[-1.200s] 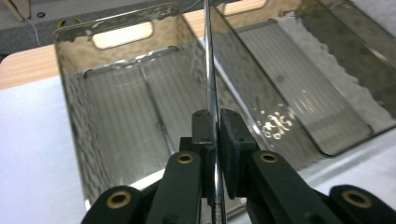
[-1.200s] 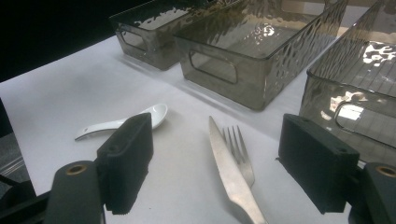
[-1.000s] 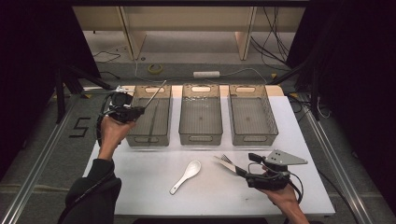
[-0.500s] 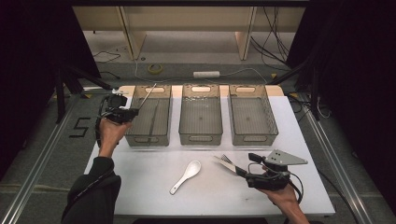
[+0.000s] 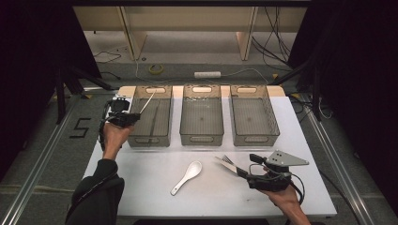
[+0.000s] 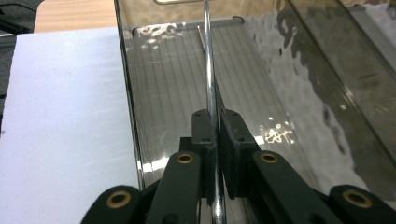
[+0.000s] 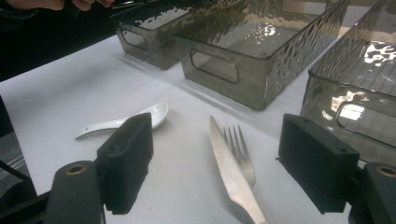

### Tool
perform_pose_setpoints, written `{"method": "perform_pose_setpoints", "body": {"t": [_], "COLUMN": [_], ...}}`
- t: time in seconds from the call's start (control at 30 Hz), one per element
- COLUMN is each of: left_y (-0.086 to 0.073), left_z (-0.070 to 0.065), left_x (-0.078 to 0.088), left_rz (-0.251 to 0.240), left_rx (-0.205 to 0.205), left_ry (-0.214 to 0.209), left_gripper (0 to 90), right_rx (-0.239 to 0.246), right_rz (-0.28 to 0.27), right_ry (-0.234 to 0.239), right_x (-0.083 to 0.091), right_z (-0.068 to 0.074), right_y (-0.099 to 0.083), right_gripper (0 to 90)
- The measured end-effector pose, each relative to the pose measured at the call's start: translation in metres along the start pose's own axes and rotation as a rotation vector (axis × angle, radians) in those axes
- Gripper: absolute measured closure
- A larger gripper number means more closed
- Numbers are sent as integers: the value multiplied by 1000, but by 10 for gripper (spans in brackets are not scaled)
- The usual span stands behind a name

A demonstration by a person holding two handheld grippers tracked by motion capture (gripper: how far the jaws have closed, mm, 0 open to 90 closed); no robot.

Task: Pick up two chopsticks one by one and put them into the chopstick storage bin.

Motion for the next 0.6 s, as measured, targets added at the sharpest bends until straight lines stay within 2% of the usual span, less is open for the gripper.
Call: {"method": "perform_pose_setpoints", "body": {"t": [0.2, 0.33, 0.37, 0.43, 0.53, 0.6], "left_y": [-3, -6, -6, -4, -1, -1], "left_z": [0, -1, -2, -2, -8, -15], "left_x": [-4, -8, -8, -6, 0, 5], "left_rz": [15, 30, 35, 22, 1, 2], "left_rx": [11, 26, 33, 41, 41, 34], "left_ry": [11, -2, -12, 1, -21, -58], "left_gripper": [840, 815, 748, 589, 517, 447], "right_rx": [0, 0, 0, 0, -1, 0], "right_rz": [0, 0, 0, 0, 0, 0], "right_ry": [1, 1, 1, 1, 1, 1], "right_x": [0, 0, 0, 0, 0, 0], "right_z": [0, 0, 0, 0, 0, 0], "right_y": [0, 0, 0, 0, 0, 0], "right_gripper": [273, 273, 273, 273, 273, 273]}}
Point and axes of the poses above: each handheld gripper's, and its own axes: x roughly backward along the jaws, y roughly out of its top, z roughly to its left, the point moved 10 cm from there along -x, roughly forward along the jaws, and after that the axes turned 10 degrees about -x, right-handed, at the moved point
